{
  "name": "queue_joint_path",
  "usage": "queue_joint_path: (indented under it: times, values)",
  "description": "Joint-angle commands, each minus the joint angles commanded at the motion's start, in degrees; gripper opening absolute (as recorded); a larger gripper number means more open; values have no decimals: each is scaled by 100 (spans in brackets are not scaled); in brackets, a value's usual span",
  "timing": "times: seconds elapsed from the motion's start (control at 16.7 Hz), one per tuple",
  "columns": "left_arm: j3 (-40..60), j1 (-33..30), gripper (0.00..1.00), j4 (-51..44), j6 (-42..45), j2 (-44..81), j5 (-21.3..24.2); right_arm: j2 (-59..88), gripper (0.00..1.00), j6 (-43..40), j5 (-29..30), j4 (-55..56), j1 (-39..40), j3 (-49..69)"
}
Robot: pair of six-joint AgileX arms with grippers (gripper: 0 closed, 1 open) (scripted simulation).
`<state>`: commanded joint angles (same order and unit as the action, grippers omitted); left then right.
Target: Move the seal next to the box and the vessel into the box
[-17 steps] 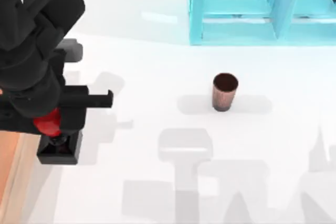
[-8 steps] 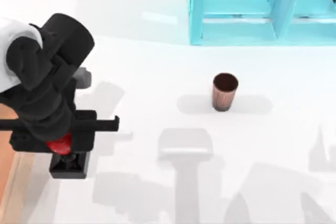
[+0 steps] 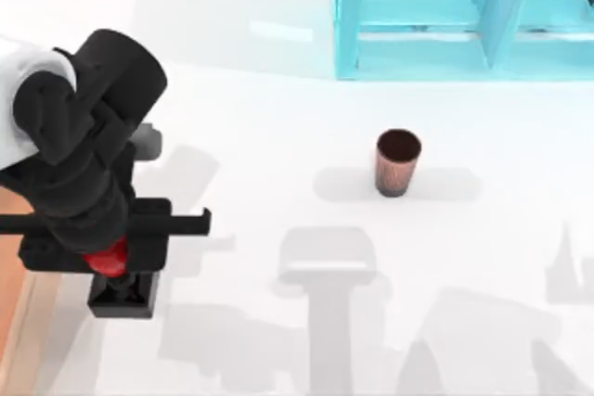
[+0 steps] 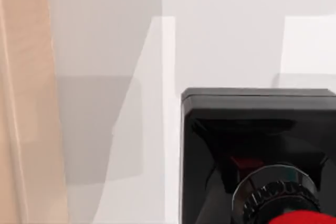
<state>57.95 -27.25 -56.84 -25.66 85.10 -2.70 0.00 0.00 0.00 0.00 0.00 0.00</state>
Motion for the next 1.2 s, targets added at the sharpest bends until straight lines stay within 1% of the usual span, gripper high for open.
queue_joint_path:
  times: [0.6,0.66,1.2]
  values:
    - [0,0,98,0,0,0,0,0,100,0,0,0,0,0]
    - [0,0,100,0,0,0,0,0,100,0,0,0,0,0]
    - [17,-8,100,-18,-1,9,0,0,100,0,0,0,0,0]
